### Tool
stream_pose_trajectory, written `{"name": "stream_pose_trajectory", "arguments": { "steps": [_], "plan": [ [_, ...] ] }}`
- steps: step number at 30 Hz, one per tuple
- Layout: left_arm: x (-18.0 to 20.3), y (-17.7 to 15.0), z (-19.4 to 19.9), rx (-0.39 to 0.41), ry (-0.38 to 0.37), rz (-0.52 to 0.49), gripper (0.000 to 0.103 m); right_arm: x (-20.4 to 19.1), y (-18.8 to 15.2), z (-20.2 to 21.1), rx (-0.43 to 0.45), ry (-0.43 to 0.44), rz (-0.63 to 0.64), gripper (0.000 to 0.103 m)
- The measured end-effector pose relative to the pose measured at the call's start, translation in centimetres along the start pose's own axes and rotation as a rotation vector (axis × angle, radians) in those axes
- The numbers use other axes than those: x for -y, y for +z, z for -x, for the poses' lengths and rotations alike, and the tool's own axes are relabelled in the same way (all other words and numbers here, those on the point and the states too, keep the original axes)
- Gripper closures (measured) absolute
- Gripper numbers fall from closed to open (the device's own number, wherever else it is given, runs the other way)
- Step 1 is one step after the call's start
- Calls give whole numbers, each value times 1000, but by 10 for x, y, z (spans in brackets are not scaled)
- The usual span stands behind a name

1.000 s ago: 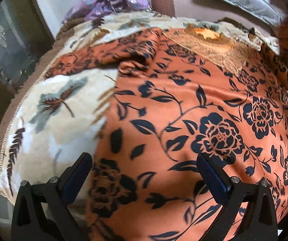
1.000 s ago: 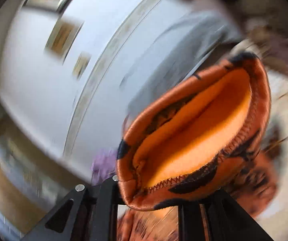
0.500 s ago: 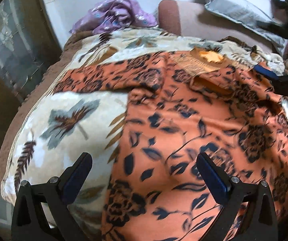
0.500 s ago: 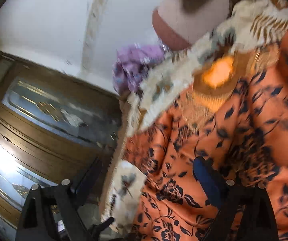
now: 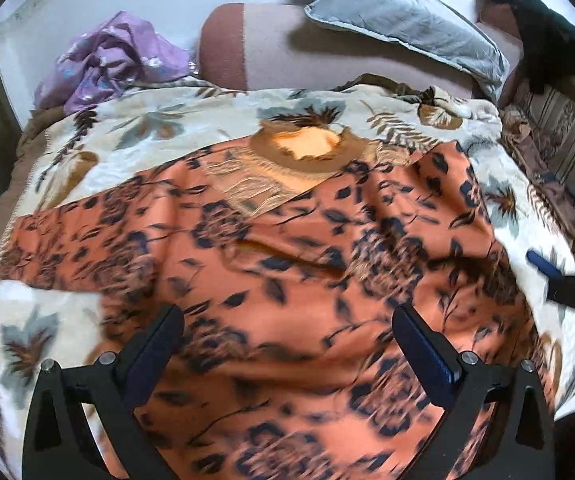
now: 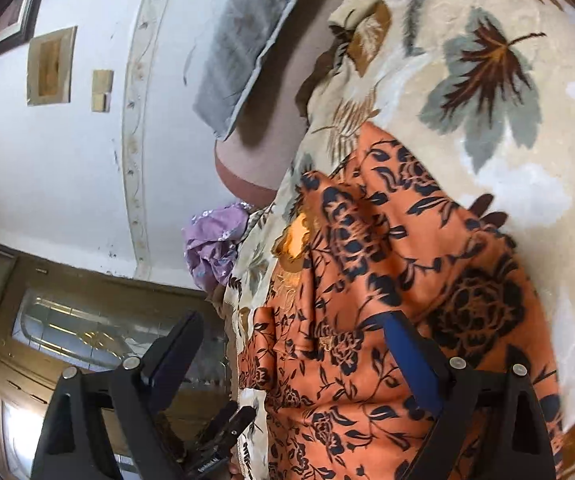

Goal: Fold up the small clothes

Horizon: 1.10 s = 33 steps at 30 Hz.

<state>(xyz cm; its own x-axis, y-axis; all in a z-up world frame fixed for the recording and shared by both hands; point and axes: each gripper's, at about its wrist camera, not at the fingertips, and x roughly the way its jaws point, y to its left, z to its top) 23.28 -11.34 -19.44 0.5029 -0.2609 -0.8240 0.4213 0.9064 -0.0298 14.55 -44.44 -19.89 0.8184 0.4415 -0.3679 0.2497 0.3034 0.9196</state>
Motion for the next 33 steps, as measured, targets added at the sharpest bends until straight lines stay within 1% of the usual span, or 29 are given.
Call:
{"name": "stream_pose_trajectory", "arguments": {
  "steps": [2,3,4,6,8,10,11,12,13,14,15,16,17,21,24,26,29,30,31,32,33],
  "plan": [
    [12,8,-13,14,25,-13,0,5,3,-2,-5,7,-20,10],
    [17,12,-22,3,36,-13,0,10,5,-2,-8,9,-29,10],
    [20,14,-29,-12,32,-6,0,13,8,-3,-13,10,-38,10],
    [24,15,-44,-51,-4,26,0,19,8,-8,-25,3,-49,10],
    [27,18,-61,-84,-2,56,0,22,11,-10,-36,0,-46,10],
    [26,19,-74,-98,-4,77,12,25,13,-8,-38,-9,-45,10],
    [26,20,-82,-111,-7,83,31,26,14,-8,-44,-7,-49,10],
    [25,21,-90,-134,-15,88,56,27,15,-8,-47,-3,-50,10],
    [24,22,-94,-147,-20,91,67,28,16,-8,-50,-2,-49,10],
    [23,24,-98,-154,-16,93,75,29,16,-8,-50,-5,-48,10],
    [21,27,-97,-137,-19,98,84,30,17,-8,-51,-11,-46,10],
    [19,30,-96,-131,-29,102,94,31,18,-8,-51,-15,-48,10],
    [17,33,-92,-118,-57,109,99,33,19,-8,-49,-20,-50,10],
    [14,53,-56,-3,-43,53,100,39,23,-7,-30,-18,-70,10],
    [-2,71,-33,35,-69,59,100,42,25,-10,-26,-14,-84,10],
    [-19,82,-22,39,-53,80,100,42,24,-14,-31,-19,-85,10],
    [-54,89,-13,28,-20,155,100,42,22,-21,-46,-23,-84,10],
    [-64,91,-13,34,2,175,100,40,22,-23,-48,-28,-78,10],
    [-80,95,-15,38,47,208,100,39,21,-24,-50,-31,-70,10],
    [-91,96,-20,19,60,240,99,38,20,-25,-51,-33,-65,10],
    [-103,97,-29,-23,36,278,99,37,20,-27,-52,-37,-57,10]
  ]
}}
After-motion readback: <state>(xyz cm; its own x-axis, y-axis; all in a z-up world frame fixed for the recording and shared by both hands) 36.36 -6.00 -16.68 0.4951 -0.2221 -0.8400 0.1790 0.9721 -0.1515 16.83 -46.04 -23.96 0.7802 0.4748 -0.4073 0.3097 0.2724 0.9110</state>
